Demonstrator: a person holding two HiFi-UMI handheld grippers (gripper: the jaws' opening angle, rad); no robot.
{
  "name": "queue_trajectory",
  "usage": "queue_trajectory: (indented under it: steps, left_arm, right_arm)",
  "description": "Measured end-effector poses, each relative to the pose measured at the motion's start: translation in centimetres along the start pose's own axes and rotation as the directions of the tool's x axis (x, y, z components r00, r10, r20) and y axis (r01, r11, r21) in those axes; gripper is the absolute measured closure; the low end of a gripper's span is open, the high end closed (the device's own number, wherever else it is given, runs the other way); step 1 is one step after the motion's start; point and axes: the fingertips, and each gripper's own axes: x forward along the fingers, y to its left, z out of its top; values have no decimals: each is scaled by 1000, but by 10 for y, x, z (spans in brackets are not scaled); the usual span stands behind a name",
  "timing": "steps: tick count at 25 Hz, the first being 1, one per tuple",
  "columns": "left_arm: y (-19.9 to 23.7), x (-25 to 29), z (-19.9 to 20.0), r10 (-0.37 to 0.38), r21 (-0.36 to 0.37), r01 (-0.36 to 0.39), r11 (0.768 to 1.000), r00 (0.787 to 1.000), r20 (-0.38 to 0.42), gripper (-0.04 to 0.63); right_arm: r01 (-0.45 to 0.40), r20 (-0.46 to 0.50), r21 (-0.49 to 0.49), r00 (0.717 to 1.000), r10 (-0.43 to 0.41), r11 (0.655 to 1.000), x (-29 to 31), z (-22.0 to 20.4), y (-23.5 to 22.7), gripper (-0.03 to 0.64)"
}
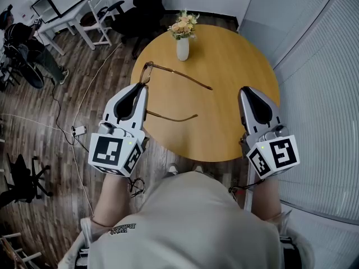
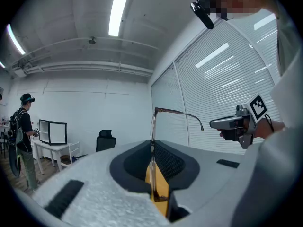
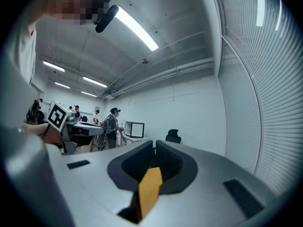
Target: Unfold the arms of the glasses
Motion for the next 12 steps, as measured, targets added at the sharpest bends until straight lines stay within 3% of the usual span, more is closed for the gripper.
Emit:
queue_trajectory:
  steps: [12]
  left_arm:
    - [5,-1,-12,6,6,-5,1000,1000,-22,555]
  right_arm:
    - [-4,-4,-9,1000,4,1000,3,0,3,575]
